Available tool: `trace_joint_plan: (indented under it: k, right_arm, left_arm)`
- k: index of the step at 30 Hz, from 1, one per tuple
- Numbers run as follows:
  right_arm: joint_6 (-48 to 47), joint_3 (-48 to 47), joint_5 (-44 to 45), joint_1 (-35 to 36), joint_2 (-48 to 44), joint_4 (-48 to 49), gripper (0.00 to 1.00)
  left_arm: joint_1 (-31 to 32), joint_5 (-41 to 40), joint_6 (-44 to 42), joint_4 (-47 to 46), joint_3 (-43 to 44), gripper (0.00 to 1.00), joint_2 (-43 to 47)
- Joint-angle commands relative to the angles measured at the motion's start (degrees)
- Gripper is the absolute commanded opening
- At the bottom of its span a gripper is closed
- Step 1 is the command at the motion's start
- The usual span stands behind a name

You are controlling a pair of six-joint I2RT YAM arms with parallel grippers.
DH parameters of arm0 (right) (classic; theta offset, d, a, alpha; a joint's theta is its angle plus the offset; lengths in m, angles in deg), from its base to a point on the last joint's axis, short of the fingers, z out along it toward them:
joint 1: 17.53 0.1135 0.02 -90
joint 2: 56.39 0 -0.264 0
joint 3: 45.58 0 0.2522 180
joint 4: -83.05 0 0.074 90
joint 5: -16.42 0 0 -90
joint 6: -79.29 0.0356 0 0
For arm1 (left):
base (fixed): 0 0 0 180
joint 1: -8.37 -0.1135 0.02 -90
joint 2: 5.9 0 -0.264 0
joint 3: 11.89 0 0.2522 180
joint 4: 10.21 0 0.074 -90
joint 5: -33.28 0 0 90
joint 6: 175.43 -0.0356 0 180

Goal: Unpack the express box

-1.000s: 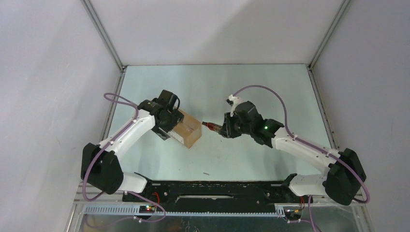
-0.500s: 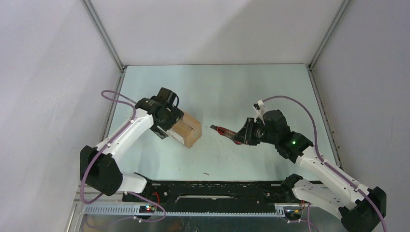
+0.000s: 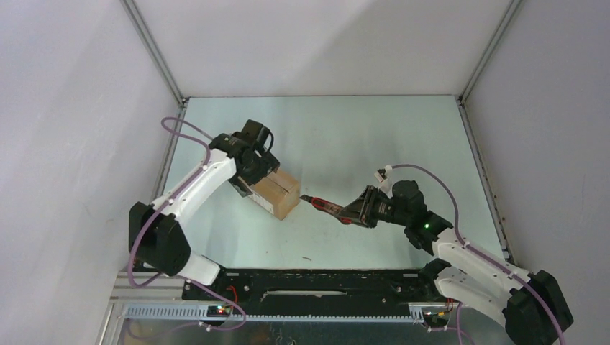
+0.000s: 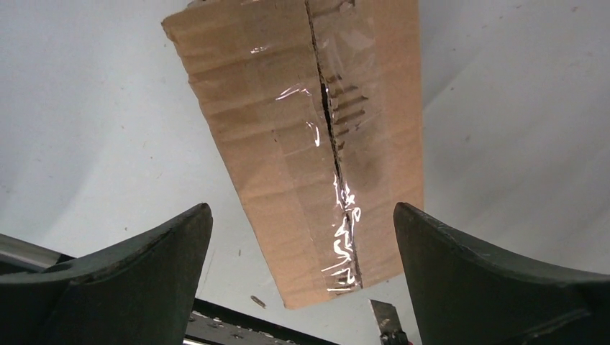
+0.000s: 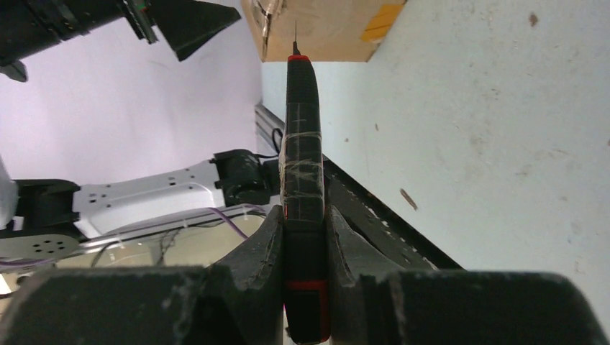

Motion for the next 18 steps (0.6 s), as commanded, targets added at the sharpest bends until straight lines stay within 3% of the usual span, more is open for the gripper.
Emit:
trace_joint_plan:
  k: [1, 8, 18]
  right_arm:
    - [9.5, 2.4, -2.3, -0.4, 1.6, 16.7, 0.0]
    - [13.8, 3.8, -2.4, -0.7, 5.4, 24.2, 0.0]
    - [14.3, 5.2, -1.2, -1.2, 6.1, 23.9, 0.0]
  left_arm:
    - [0.2, -3.5, -3.8, 3.3, 4.3, 1.0, -2.0]
    - [-0.9, -2.8, -6.7, 1.7, 3.5, 1.0, -2.0]
    - [-4.6, -4.5, -9.9, 0.9, 4.0, 1.0, 0.5]
